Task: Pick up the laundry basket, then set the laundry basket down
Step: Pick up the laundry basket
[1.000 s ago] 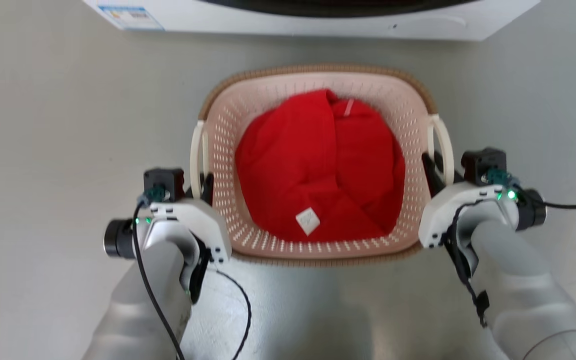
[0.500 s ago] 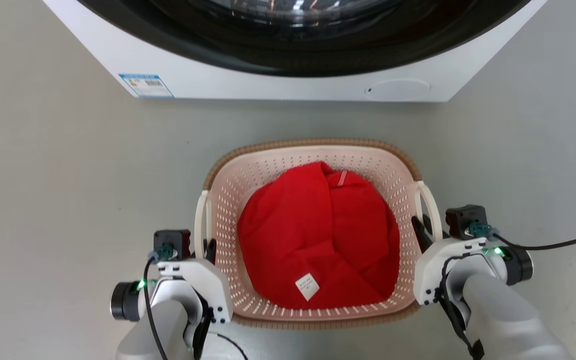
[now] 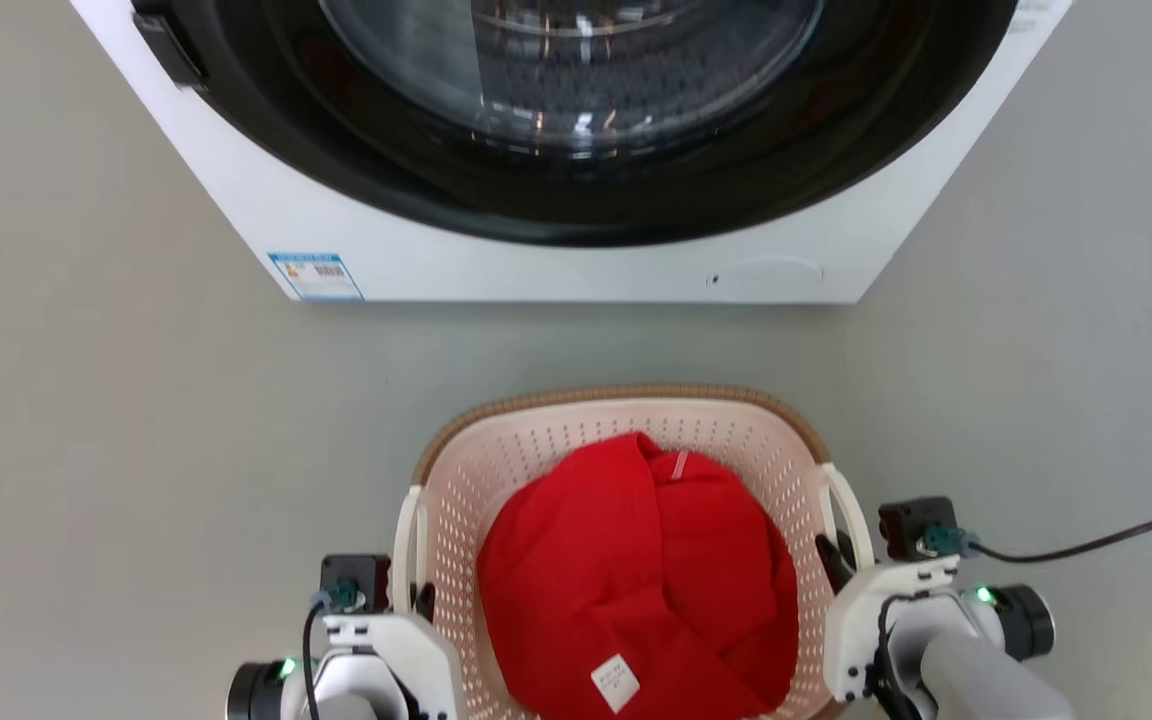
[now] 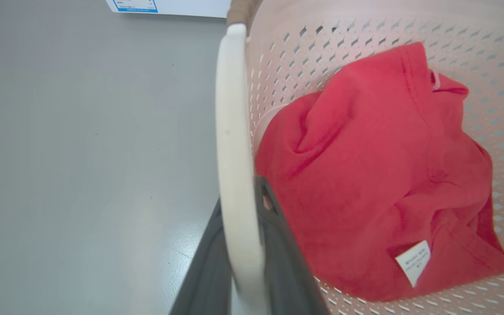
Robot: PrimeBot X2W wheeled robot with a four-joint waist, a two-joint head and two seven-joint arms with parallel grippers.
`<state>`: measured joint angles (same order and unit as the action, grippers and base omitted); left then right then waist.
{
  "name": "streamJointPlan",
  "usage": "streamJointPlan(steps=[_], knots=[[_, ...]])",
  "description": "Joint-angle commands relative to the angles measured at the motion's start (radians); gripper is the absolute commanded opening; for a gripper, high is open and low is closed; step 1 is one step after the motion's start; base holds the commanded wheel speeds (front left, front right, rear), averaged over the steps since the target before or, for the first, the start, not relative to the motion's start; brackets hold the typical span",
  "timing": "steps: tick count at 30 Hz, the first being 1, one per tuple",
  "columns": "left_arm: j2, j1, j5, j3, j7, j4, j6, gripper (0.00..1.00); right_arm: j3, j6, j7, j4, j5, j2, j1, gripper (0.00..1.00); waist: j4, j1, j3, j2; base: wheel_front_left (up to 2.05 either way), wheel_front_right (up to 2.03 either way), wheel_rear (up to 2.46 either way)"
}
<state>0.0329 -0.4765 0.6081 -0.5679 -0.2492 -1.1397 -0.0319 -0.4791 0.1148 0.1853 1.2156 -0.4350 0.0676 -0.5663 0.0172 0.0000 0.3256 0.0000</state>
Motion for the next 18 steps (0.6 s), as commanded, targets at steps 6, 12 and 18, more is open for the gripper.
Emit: streamJointPlan(steps=[6,12,18], knots=[[0.017,0.043,0.007,-0.008,-0.013,-0.019,-0.003,0.00,-0.056,0.016,-0.029,0.012,-0.040,-0.017,0.072,0.00,-0.002,0.0001,-0.092,0.0000,0.00,0.00,0.00],[0.017,0.081,0.030,-0.054,0.000,-0.055,0.013,0.00,-0.096,0.016,-0.078,0.015,-0.085,-0.017,0.122,0.00,0.000,0.0001,-0.156,0.0000,0.00,0.00,0.00],[0.017,0.105,0.063,-0.096,0.043,-0.069,0.014,0.00,-0.139,0.016,-0.117,0.009,-0.124,-0.017,0.153,0.00,0.002,0.0000,-0.196,0.0000,0.00,0.00,0.00]])
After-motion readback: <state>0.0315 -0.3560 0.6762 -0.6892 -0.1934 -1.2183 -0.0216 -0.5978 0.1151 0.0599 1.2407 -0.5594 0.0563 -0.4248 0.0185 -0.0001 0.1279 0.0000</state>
